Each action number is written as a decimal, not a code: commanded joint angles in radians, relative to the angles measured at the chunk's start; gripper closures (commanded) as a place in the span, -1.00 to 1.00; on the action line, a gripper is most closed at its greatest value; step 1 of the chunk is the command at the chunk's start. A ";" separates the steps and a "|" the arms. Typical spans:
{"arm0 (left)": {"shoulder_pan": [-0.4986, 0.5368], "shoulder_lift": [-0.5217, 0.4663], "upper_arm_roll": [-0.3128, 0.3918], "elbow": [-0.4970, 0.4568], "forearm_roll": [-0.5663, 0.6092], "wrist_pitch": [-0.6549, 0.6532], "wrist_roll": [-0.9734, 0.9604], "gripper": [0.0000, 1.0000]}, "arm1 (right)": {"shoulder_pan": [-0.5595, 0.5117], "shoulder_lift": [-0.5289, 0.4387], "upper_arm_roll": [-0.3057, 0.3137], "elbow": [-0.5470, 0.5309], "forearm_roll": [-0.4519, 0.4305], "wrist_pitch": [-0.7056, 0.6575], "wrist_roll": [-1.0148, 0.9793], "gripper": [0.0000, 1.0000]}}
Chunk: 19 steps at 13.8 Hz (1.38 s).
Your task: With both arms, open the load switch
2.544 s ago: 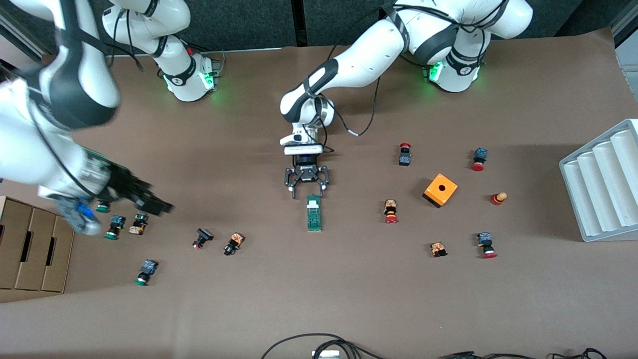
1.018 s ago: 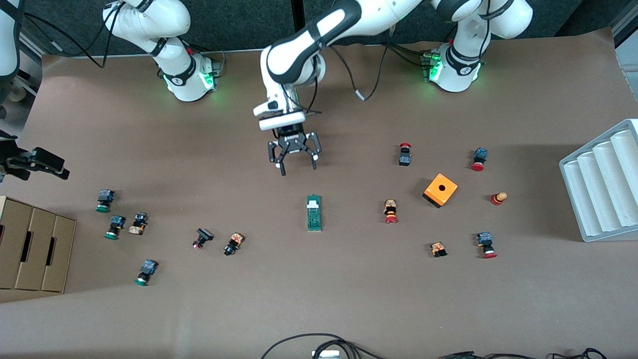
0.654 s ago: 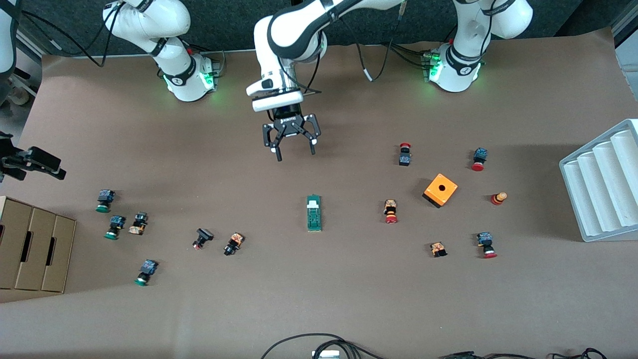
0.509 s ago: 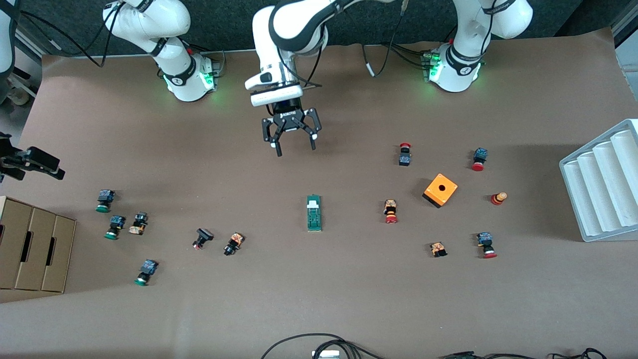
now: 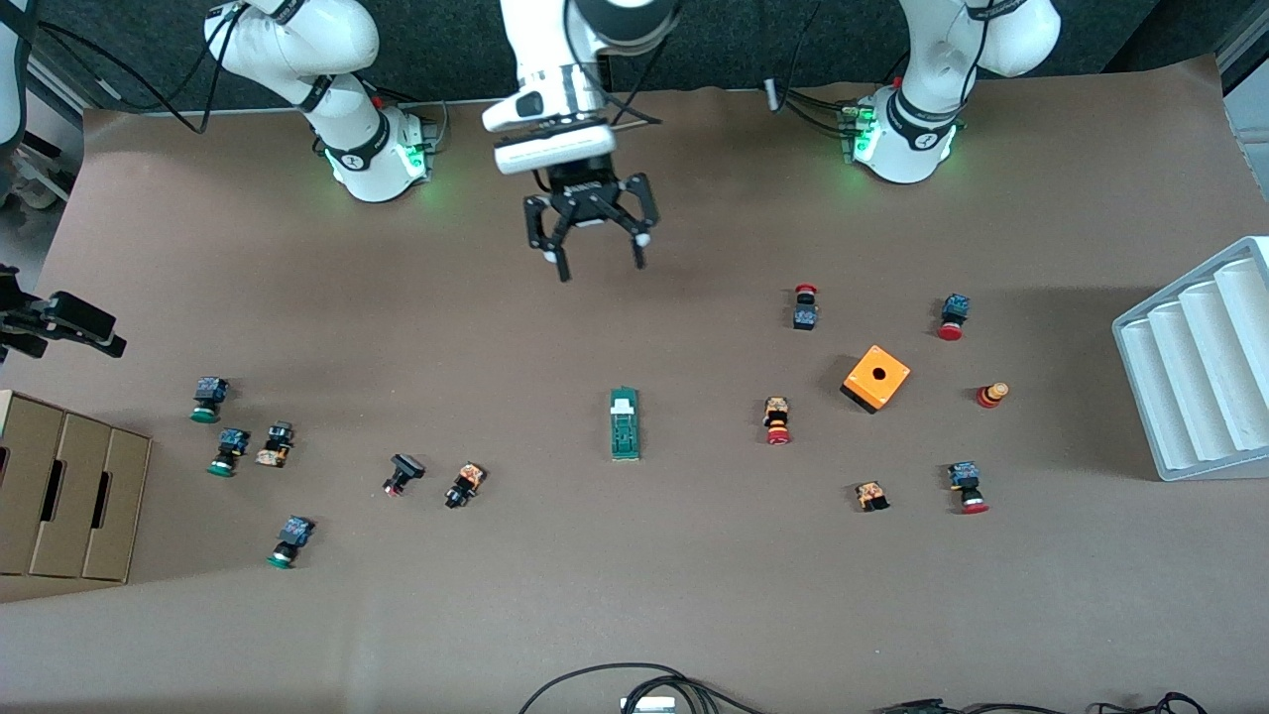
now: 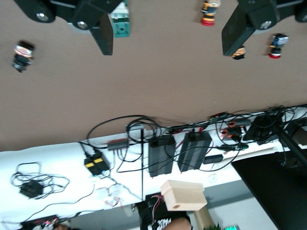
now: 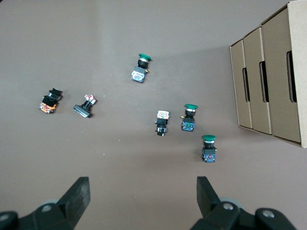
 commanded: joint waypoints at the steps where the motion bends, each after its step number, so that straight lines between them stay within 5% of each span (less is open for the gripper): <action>1: 0.076 -0.025 -0.012 0.046 -0.094 0.008 0.131 -1.00 | 0.003 0.015 0.006 0.021 -0.012 -0.013 -0.005 -0.98; 6: 0.150 -0.032 -0.012 0.081 -0.181 0.011 0.298 -1.00 | 0.005 0.014 0.008 0.021 -0.012 -0.014 -0.005 -0.98; 13: 0.335 -0.106 -0.007 0.101 -0.457 0.028 0.599 -1.00 | 0.009 0.016 0.014 0.021 -0.013 -0.030 -0.005 -0.98; 19: 0.438 -0.186 0.141 0.106 -0.773 0.025 0.907 -1.00 | 0.009 0.011 0.012 0.021 -0.018 -0.030 -0.005 -0.98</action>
